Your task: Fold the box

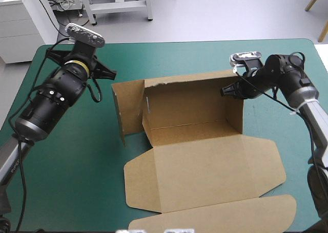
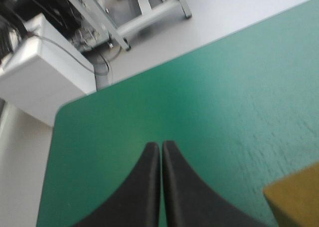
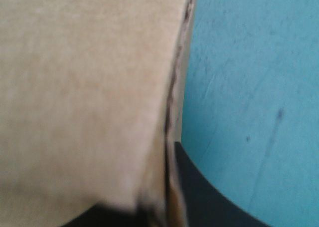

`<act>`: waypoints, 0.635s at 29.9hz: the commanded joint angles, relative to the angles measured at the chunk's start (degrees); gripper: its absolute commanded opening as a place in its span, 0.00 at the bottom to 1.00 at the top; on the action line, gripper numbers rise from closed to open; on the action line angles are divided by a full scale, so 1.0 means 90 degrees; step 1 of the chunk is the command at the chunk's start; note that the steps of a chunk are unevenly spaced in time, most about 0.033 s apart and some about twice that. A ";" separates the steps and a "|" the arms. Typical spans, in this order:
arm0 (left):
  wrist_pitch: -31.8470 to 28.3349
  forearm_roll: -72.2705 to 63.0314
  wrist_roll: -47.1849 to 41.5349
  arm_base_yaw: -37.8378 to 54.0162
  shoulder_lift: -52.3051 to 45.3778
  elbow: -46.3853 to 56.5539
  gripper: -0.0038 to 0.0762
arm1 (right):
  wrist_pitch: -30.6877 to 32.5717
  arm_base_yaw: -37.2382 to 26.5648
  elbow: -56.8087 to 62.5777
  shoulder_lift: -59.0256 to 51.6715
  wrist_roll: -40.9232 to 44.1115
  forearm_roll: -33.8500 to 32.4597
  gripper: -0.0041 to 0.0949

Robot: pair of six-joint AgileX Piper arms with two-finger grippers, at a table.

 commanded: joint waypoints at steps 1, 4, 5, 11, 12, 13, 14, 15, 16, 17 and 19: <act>-0.0033 -0.1455 0.1022 0.0761 -0.0248 -0.0222 0.04 | 0.0040 0.0010 -0.0460 0.0502 -0.0021 -0.0032 0.04; 0.0271 -0.2346 0.1639 0.1315 -0.0248 -0.0222 0.04 | -0.0042 0.0010 -0.0863 0.0894 -0.0051 -0.0032 0.04; 0.0386 -0.2596 0.1854 0.1484 -0.0248 -0.0222 0.04 | -0.0091 0.0010 -0.0978 0.1029 -0.0064 -0.0032 0.04; 0.0949 -0.3317 0.2431 0.2031 -0.0248 -0.0222 0.04 | -0.0546 0.0010 -0.1379 0.1252 -0.0156 -0.0117 0.06; 0.0993 -0.3352 0.2457 0.2043 -0.0248 -0.0222 0.04 | -0.0624 0.0010 -0.1414 0.1240 -0.0139 -0.0146 0.09; 0.1033 -0.3352 0.2457 0.2043 -0.0248 -0.0222 0.04 | -0.0648 0.0010 -0.1473 0.1240 -0.0091 -0.0193 0.14; 0.1045 -0.3352 0.2457 0.2043 -0.0248 -0.0222 0.04 | -0.0690 0.0010 -0.1501 0.1240 -0.0037 -0.0223 0.19; 0.1045 -0.3384 0.2457 0.2043 -0.0248 -0.0222 0.04 | -0.0693 0.0010 -0.1556 0.1240 -0.0021 -0.0223 0.24; 0.1033 -0.3424 0.2457 0.2043 -0.0248 -0.0222 0.04 | -0.0704 0.0010 -0.1604 0.1240 -0.0021 -0.0239 0.31; 0.1033 -0.3438 0.2457 0.2043 -0.0248 -0.0222 0.04 | -0.0704 0.0010 -0.1641 0.1240 -0.0021 -0.0249 0.37; 0.1061 -0.3438 0.2457 0.2043 -0.0248 -0.0222 0.04 | -0.0640 0.0010 -0.1757 0.1240 -0.0021 -0.0309 0.46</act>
